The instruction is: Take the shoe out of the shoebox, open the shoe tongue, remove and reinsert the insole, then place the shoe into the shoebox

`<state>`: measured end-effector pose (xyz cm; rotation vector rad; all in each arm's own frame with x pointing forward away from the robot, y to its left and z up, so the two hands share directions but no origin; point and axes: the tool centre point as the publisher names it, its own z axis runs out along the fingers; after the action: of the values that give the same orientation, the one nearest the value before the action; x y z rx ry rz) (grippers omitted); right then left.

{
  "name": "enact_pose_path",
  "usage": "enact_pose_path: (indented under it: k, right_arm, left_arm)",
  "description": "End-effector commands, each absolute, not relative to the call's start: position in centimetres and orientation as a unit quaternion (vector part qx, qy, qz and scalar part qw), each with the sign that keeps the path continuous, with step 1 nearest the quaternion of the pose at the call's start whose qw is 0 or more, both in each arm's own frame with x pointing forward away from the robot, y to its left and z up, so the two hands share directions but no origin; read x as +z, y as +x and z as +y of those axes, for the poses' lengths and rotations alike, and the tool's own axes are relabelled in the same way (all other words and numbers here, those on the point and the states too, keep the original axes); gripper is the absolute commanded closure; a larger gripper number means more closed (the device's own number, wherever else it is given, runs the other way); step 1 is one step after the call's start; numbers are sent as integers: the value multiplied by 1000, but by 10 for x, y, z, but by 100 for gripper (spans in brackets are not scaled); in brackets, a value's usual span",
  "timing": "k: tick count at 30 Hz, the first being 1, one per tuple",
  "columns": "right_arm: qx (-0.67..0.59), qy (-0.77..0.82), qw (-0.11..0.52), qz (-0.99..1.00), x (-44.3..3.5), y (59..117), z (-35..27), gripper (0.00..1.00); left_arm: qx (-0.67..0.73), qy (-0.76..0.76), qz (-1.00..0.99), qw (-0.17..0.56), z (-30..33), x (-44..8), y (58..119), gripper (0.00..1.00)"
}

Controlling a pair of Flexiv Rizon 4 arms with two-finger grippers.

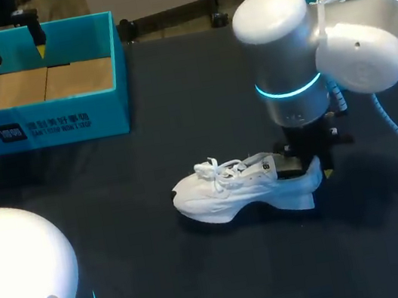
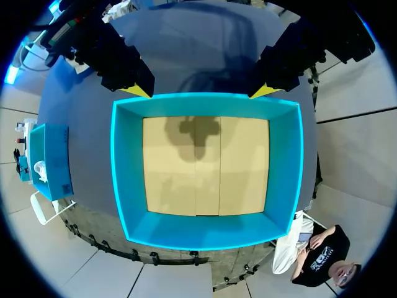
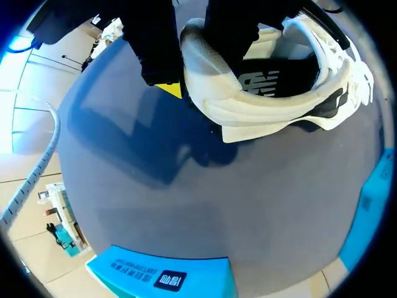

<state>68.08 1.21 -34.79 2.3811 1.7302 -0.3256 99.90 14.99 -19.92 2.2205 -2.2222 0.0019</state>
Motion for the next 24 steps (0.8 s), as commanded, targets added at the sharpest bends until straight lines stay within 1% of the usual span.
enact_pose_path:
  k: [1, 9, 24]
  right_arm:
    - [-127, 800, 100, 578, -355, 687, 22, 100]
    - [-144, 794, 111, 580, -360, 686, 31, 100]
    - [-131, 800, 113, 574, -360, 670, 46, 100]
  left_arm:
    - [0, 707, -707, 0, 150, -200, 999, 0]
    - [0, 707, -707, 0, 150, -200, 999, 0]
    - [0, 707, -707, 0, 150, -200, 999, 0]
